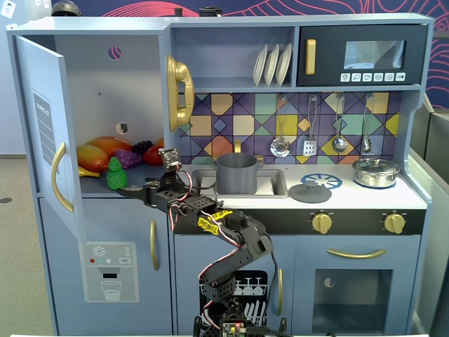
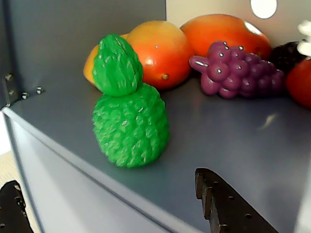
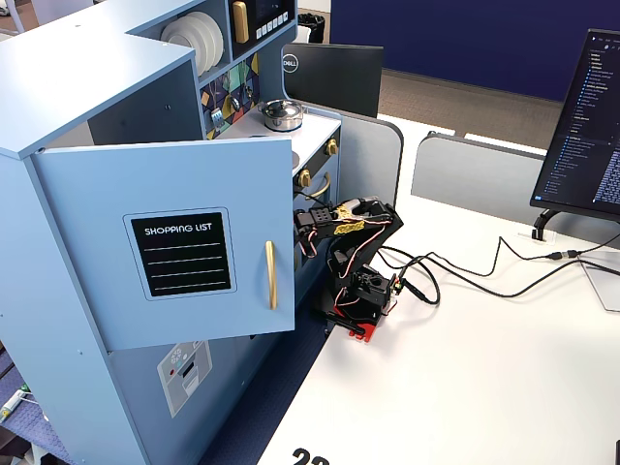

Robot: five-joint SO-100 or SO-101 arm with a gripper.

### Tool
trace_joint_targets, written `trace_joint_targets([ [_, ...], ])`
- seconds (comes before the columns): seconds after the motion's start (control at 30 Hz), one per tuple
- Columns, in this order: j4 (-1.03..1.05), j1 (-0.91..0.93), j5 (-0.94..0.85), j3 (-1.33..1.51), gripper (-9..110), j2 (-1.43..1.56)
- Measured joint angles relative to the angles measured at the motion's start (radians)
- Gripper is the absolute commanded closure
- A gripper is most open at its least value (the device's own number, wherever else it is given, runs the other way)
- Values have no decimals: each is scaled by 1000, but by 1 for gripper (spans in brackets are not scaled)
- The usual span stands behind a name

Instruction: Pick up the green pineapple from the left cabinet and place it in the gray recipient

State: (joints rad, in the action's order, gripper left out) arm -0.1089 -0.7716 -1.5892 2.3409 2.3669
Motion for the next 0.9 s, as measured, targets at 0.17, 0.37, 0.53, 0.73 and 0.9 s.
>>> trace_joint_targets([
  [0.17, -34, 0, -3, -58, 61, -98],
  [0.37, -78, -14, -3, -158, 59, -230],
  [0.53, -100, -9, -14, -242, 59, -336],
  [0.73, -118, -17, -35, -321, 60, -442],
  [0.9, -133, -21, -52, -388, 62, -528],
])
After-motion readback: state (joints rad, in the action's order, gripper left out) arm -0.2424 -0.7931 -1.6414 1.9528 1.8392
